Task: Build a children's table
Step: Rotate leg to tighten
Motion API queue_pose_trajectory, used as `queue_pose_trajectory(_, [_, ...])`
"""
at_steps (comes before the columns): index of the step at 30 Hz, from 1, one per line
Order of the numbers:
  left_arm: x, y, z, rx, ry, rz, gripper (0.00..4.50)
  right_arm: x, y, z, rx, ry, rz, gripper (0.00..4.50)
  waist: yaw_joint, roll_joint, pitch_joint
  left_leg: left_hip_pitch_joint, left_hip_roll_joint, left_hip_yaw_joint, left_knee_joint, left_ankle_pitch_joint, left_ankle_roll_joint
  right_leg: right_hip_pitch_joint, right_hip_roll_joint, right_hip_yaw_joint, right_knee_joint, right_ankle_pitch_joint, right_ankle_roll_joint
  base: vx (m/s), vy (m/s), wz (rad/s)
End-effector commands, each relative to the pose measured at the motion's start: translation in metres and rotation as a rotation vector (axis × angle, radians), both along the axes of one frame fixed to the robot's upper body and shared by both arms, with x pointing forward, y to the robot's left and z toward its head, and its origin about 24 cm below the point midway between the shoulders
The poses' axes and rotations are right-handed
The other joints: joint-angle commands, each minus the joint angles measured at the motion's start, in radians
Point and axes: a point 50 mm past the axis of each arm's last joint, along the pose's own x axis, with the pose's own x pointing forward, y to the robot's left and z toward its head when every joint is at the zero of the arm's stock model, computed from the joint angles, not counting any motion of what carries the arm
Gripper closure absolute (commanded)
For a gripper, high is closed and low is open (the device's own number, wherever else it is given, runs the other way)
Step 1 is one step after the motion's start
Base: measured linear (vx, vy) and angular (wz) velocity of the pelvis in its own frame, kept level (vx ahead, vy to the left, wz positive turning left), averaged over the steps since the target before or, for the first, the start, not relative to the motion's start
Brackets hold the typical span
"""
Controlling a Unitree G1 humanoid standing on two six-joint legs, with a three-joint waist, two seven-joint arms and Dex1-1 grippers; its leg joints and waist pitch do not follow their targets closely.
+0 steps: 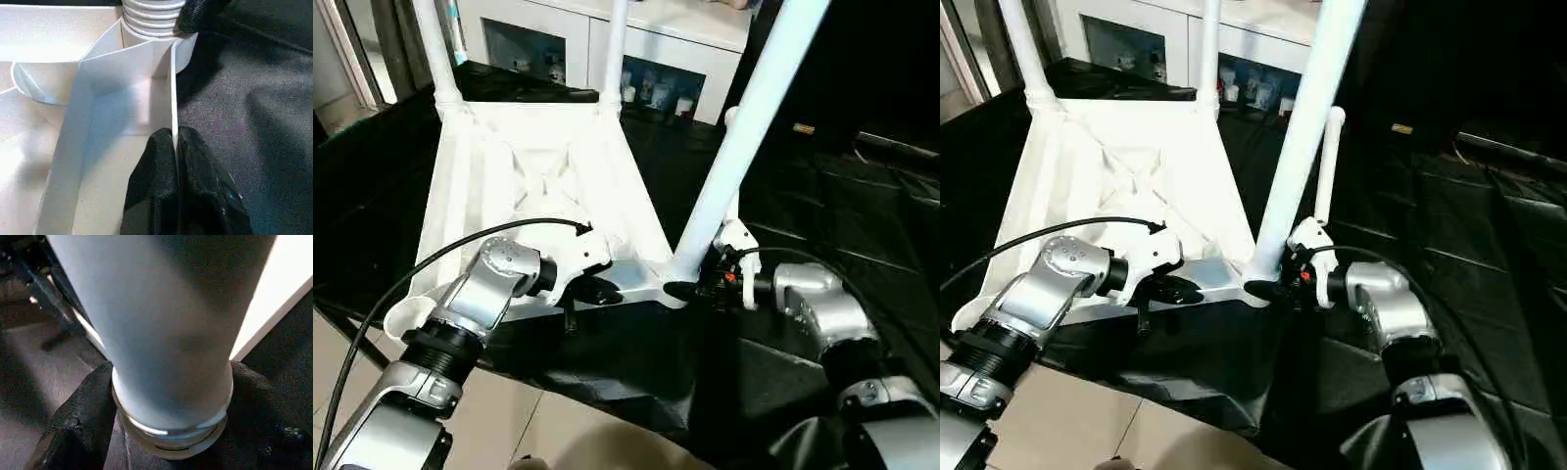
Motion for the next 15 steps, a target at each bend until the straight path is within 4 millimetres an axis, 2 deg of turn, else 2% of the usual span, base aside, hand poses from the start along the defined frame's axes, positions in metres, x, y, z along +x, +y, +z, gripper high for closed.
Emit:
queue_pose_trajectory(1, [-0.002,-0.024,0.006,-0.099,-0.017,-0.066,4.5,-0.004,0.005,-0.013,0.016,0.058,-0.036,1.64,-0.001,0.009,-0.06,0.002,0.026,0.002,-0.057,-0.096,0.043,0.064,-0.061,0.058,-0.06,-0.089,-0.212,0.0,0.0,0.0])
queue_pose_trajectory(5, [0.004,-0.027,0.004,-0.107,-0.026,0.018,4.5,-0.003,0.009,-0.024,0.032,0.081,-0.174,1.67,-0.003,0.009,-0.057,0.003,0.026,0.001,-0.061,-0.135,0.024,0.061,-0.062,0.057,-0.069,-0.164,-0.192,0.0,0.0,0.0])
queue_pose_trajectory(7, [0.008,-0.03,0.002,-0.11,-0.039,0.087,4.5,-0.001,0.012,-0.031,0.037,0.1,-0.273,1.67,-0.006,0.01,-0.054,0.006,0.025,-0.001,-0.064,-0.171,0.009,0.058,-0.064,0.057,-0.079,-0.246,-0.166,0.0,0.0,0.0])
queue_pose_trajectory(8, [0.009,-0.031,0.001,-0.111,-0.04,0.096,4.5,-0.001,0.013,-0.032,0.037,0.103,-0.287,1.67,-0.006,0.01,-0.054,0.006,0.025,-0.001,-0.064,-0.171,0.009,0.058,-0.064,0.057,-0.079,-0.246,-0.166,0.0,0.0,0.0])
queue_pose_trajectory(9, [0.014,-0.037,-0.002,-0.121,-0.048,0.194,4.5,0.002,0.017,-0.041,0.022,0.13,-0.444,1.67,-0.009,0.012,-0.052,0.007,0.026,-0.004,-0.067,-0.203,-0.005,0.056,-0.067,0.057,-0.086,-0.326,-0.142,0.0,0.0,0.0])
queue_pose_trajectory(10, [0.016,-0.04,-0.003,-0.127,-0.044,0.232,4.5,0.004,0.018,-0.045,0.012,0.144,-0.515,1.67,-0.014,0.016,-0.049,0.011,0.025,-0.005,-0.071,-0.22,-0.018,0.052,-0.066,0.056,-0.092,-0.363,-0.132,0.0,0.0,0.0])
queue_pose_trajectory(12, [0.021,-0.052,-0.007,-0.141,-0.044,0.354,4.5,0.007,0.027,-0.053,-0.004,0.182,-0.673,1.67,-0.021,0.015,-0.051,0.015,0.022,-0.006,-0.069,-0.246,-0.03,0.049,-0.066,0.055,-0.098,-0.418,-0.118,0.0,0.0,0.0])
queue_pose_trajectory(13, [0.022,-0.054,-0.007,-0.142,-0.046,0.367,4.5,0.007,0.03,-0.053,-0.003,0.189,-0.687,1.67,-0.023,0.014,-0.052,0.016,0.021,-0.007,-0.068,-0.25,-0.026,0.047,-0.066,0.055,-0.1,-0.426,-0.11,0.0,0.0,0.0])
queue_pose_trajectory(15, [0.023,-0.063,-0.009,-0.147,-0.053,0.415,4.5,0.007,0.041,-0.055,0.005,0.214,-0.724,1.67,-0.026,0.013,-0.052,0.01,0.021,-0.008,-0.07,-0.247,-0.016,0.049,-0.063,0.053,-0.1,-0.41,-0.097,0.0,0.0,0.0])
